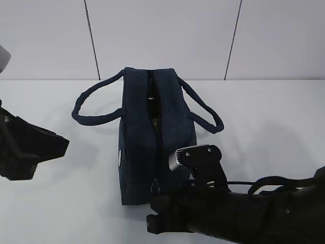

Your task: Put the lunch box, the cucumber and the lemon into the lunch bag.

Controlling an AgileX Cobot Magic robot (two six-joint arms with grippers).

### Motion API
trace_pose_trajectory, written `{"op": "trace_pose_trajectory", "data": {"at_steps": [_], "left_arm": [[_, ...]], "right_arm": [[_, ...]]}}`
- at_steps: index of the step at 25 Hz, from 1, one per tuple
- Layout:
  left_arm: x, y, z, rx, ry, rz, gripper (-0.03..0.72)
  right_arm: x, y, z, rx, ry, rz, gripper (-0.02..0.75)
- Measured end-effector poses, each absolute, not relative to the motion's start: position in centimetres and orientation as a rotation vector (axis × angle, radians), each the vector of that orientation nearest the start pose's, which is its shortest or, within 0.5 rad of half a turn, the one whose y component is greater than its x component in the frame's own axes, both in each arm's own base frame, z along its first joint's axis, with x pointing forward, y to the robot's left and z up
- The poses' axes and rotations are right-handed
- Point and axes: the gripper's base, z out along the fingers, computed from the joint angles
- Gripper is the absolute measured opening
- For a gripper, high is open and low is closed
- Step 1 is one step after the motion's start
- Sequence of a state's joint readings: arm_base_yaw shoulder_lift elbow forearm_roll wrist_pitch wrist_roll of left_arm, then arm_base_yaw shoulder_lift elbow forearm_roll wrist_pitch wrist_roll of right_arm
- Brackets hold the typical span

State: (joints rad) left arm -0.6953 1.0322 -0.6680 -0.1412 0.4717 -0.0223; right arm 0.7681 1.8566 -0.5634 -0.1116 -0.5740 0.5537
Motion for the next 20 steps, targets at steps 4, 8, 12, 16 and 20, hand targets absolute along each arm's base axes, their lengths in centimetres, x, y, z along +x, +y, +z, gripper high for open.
{"op": "trace_pose_trajectory", "data": {"at_steps": [4,8,12,16,20], "left_arm": [[15.2,-13.4,27.6,0.671,2.27,-0.494,0.196],[15.2,-13.4,27.6,0.671,2.27,-0.494,0.196],[15.2,-13.4,27.6,0.671,2.27,-0.494,0.196],[15.2,-13.4,27.6,0.671,2.27,-0.494,0.196],[15.1,-13.4,27.6,0.673,2.273,-0.493,0.197]], "right_arm": [[20.5,20.7,10.0,-0.397,2.259,0.746,-0.013],[20.2,20.5,9.9,-0.385,2.238,0.763,-0.013],[20.4,20.4,10.1,-0.349,2.218,0.773,-0.013],[20.4,20.4,10.3,-0.338,2.207,0.779,-0.013],[20.4,20.4,11.4,-0.332,2.172,0.796,-0.013]]}}
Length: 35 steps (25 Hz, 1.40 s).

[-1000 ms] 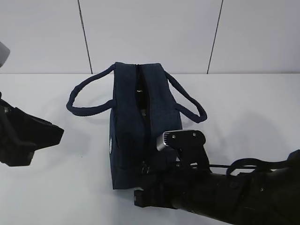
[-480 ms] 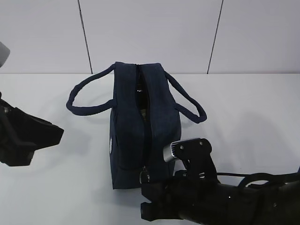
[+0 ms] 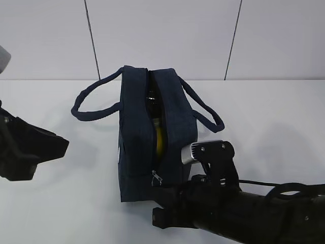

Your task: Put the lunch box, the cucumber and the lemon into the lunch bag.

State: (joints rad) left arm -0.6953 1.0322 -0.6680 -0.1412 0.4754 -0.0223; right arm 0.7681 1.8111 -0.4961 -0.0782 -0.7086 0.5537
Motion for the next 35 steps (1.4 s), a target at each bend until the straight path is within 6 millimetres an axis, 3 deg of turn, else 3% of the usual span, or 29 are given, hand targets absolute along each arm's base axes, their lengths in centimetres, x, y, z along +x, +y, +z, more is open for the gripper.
{"op": "trace_pose_trajectory", "data": {"at_steps": [23,29,35], "left_arm": [[14.9,-13.6,27.6,0.674,2.277,-0.512,0.201],[14.9,-13.6,27.6,0.664,2.283,-0.523,0.201],[14.9,-13.7,27.6,0.653,2.292,-0.539,0.201]], "right_arm": [[19.7,19.9,15.7,-0.412,2.088,0.795,-0.013],[19.6,19.7,15.5,-0.456,2.109,0.753,-0.013],[20.3,20.4,16.9,-0.468,2.055,0.762,-0.013]]}}
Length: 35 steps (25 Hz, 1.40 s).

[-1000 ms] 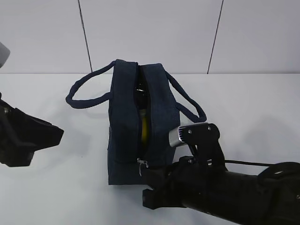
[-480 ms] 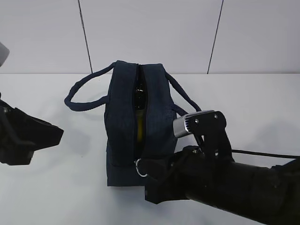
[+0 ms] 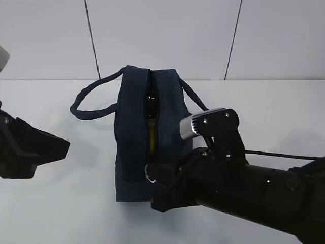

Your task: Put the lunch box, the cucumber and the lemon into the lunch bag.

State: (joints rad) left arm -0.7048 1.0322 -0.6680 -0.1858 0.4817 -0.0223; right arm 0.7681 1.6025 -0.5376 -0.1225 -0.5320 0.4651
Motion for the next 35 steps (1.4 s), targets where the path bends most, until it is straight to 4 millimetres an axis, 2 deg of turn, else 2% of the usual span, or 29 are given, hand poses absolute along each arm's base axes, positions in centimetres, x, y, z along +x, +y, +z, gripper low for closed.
{"op": "trace_pose_trajectory", "data": {"at_steps": [7,18,24,32,35], "left_arm": [[14.5,-13.5,27.2,0.671,2.345,-0.53,0.202],[14.5,-13.5,27.2,0.674,2.356,-0.529,0.202],[14.3,-13.4,27.0,0.683,2.377,-0.523,0.203],[14.0,-13.3,26.5,0.703,2.446,-0.513,0.212],[14.2,-13.5,26.2,0.701,2.462,-0.514,0.221]], "right_arm": [[20.7,20.8,17.6,-0.484,2.038,0.756,-0.013],[21.5,21.3,21.2,-0.616,1.92,0.659,-0.013],[22.2,21.9,22.3,-0.676,1.898,0.603,-0.013],[22.4,21.6,21.9,-0.772,2.118,0.458,-0.013],[22.4,21.5,21.9,-0.76,2.173,0.445,0.032]]}}
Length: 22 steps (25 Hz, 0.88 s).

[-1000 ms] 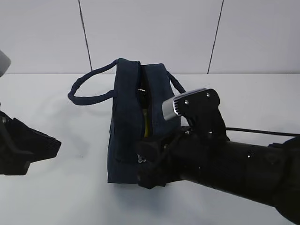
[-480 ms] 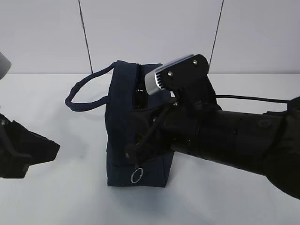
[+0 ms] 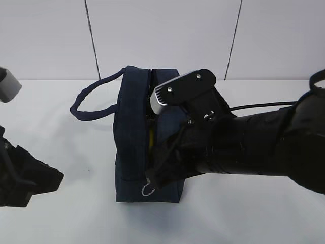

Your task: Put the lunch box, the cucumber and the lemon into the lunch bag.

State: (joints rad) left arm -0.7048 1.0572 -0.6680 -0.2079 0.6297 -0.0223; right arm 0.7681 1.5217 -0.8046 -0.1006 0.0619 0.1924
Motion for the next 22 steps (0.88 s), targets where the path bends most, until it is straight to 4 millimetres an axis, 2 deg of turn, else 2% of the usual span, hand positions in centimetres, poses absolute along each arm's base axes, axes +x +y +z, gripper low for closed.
{"op": "trace_pose_trajectory", "data": {"at_steps": [2,6,8,10,15,19,22], "left_arm": [[14.2,-13.5,26.2,0.702,2.465,-0.513,0.229],[14.2,-13.5,26.2,0.701,2.465,-0.514,0.239],[14.2,-13.5,26.2,0.701,2.466,-0.514,0.24],[14.2,-13.5,26.2,0.701,2.468,-0.515,0.241],[14.1,-13.6,26.2,0.696,2.473,-0.523,0.241],[14.1,-13.5,26.1,0.7,2.482,-0.52,0.241],[14.0,-13.5,26.1,0.703,2.486,-0.517,0.241]], "right_arm": [[22.3,21.4,21.8,-0.73,2.212,0.453,0.121],[22.0,21.2,21.3,-0.659,2.307,0.473,0.417],[21.9,21.2,21.3,-0.662,2.317,0.468,0.495],[21.9,21.2,21.3,-0.662,2.317,0.468,0.526],[21.9,21.1,21.2,-0.653,2.223,0.502,0.516],[20.3,19.6,20.9,-0.606,2.098,0.569,0.475],[19.0,18.3,20.2,-0.589,2.072,0.584,0.465]]}}
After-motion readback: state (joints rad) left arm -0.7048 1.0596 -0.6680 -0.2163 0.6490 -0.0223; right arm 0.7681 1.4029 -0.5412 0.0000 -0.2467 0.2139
